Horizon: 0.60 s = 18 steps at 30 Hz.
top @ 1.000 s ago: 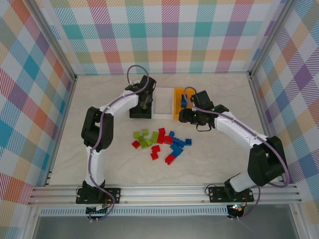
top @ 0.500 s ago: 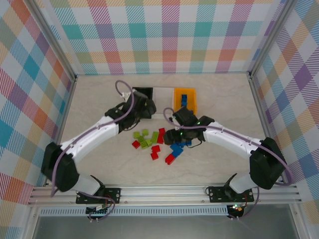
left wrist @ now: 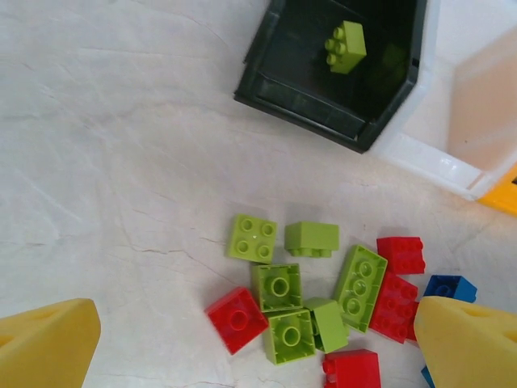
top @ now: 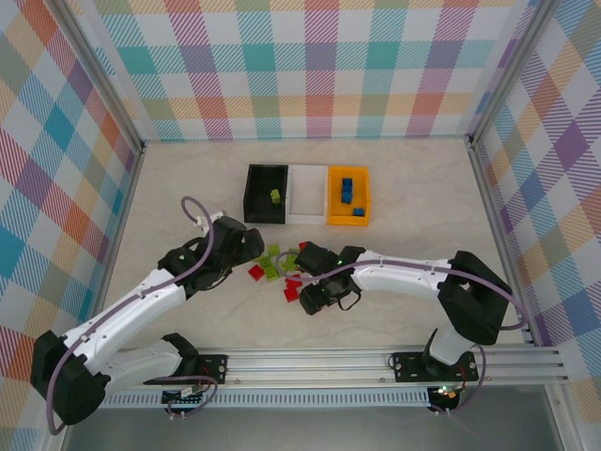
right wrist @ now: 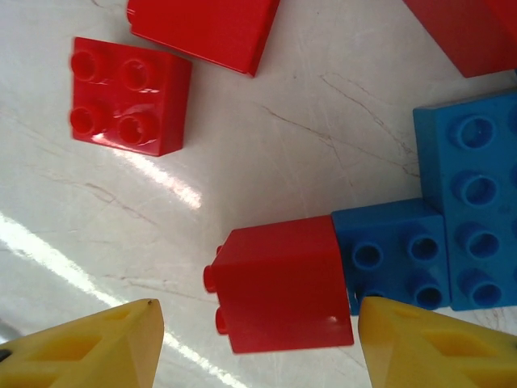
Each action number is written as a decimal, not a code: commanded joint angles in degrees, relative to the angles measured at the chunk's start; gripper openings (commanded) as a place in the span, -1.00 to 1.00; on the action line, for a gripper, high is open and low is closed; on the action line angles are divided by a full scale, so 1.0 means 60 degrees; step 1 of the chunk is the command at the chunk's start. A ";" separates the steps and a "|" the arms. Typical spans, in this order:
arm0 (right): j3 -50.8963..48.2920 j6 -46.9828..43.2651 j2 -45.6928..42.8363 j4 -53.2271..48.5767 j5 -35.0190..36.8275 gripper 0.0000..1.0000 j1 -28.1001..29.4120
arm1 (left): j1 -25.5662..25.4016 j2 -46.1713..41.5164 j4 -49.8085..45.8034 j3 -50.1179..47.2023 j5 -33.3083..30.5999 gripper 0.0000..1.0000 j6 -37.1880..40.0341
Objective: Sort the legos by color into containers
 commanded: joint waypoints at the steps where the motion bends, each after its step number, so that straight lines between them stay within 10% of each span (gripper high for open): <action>1: 0.0272 -0.0158 0.0216 -0.0253 0.0533 0.28 0.0100 | 0.0254 -0.0381 -0.0491 -0.0156 -0.0278 1.00 -0.0044; 18: 0.0966 -0.0280 0.1423 -0.0704 0.0885 0.26 0.0901 | 0.0764 -0.0443 -0.0409 -0.0424 0.0156 1.00 -0.0018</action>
